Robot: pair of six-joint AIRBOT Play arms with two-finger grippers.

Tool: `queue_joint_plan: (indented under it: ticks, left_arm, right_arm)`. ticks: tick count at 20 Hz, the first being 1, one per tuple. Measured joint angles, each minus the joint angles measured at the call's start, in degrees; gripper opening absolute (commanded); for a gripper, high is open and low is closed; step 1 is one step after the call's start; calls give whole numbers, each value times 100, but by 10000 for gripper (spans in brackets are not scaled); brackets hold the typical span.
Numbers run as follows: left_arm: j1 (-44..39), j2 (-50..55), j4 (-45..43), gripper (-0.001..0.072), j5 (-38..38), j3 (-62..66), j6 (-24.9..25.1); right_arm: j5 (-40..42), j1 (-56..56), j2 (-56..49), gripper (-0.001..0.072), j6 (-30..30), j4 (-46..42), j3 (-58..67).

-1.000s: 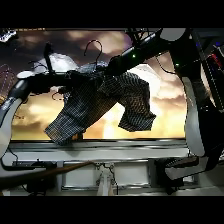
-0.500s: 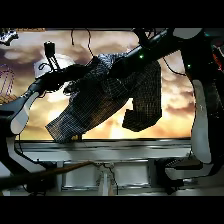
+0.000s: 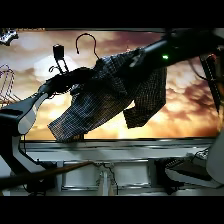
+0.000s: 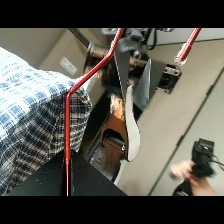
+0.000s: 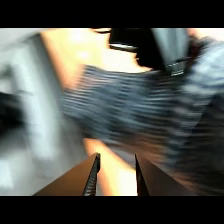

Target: Fold the clothes and pants, and hang the long-sleeved shirts on hangers.

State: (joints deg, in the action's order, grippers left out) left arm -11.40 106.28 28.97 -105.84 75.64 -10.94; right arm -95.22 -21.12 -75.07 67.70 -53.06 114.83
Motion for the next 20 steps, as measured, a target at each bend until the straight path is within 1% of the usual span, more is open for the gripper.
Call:
queue_joint_plan:
  ticks: [2,3,4,6,7,10,16,17,19,20]
  left_arm:
    - [-116,-7,79,12,-4,0,-70]
    - [-157,-11,122,12,-4,0,-118]
    - [-188,-15,160,12,-7,0,-168]
    - [-225,-17,216,12,-9,0,-293]
    - [-236,-17,232,12,-11,0,-339]
    - [-256,-17,258,12,-13,0,-459]
    - [-247,-17,275,12,-20,0,-590]
    - [-240,-17,275,12,-20,0,-592]
    - [-225,-17,258,13,-17,0,-616]
    - [-214,-17,234,14,-20,-2,-632]
  right_arm:
    - [15,0,409,291,-1047,-1014,2]
    - [33,2,575,294,-1458,-1547,4]
    - [55,4,713,371,-1784,-2074,2]
    - [155,4,883,652,-2188,-2747,-42]
    - [258,4,909,695,-2332,-2916,-105]
    - [608,4,789,694,-2549,-3139,-330]
    - [1145,24,-22,691,-2691,-2957,-525]
    - [1211,66,-173,624,-2723,-2863,-533]
    - [1309,177,-417,184,-2732,-2651,-544]
    - [1322,232,-496,16,-2741,-2531,-551]
